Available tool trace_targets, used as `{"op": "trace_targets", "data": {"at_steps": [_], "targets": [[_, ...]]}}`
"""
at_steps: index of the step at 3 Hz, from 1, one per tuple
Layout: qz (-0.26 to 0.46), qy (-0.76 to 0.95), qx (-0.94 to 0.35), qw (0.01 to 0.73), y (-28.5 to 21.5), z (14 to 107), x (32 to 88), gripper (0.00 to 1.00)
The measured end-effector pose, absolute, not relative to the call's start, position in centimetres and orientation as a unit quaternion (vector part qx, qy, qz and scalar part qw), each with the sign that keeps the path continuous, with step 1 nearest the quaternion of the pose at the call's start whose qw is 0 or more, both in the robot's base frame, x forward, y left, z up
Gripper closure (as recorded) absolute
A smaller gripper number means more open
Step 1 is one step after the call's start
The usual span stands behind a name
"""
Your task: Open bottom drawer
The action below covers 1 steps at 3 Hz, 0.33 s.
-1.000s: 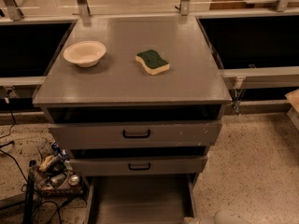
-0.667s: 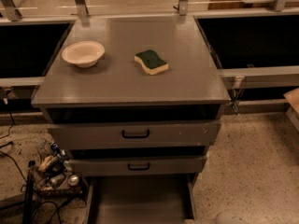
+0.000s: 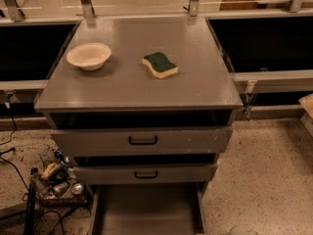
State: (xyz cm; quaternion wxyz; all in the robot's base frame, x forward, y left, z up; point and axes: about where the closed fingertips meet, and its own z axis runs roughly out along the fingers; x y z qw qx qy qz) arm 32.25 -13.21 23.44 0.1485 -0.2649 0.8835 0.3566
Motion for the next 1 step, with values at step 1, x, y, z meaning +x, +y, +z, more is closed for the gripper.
{"op": "trace_targets", "data": {"at_steps": [1], "targets": [[0.357, 0.884, -0.265, 0.148, -13.21, 23.44, 32.25, 0.00]]}}
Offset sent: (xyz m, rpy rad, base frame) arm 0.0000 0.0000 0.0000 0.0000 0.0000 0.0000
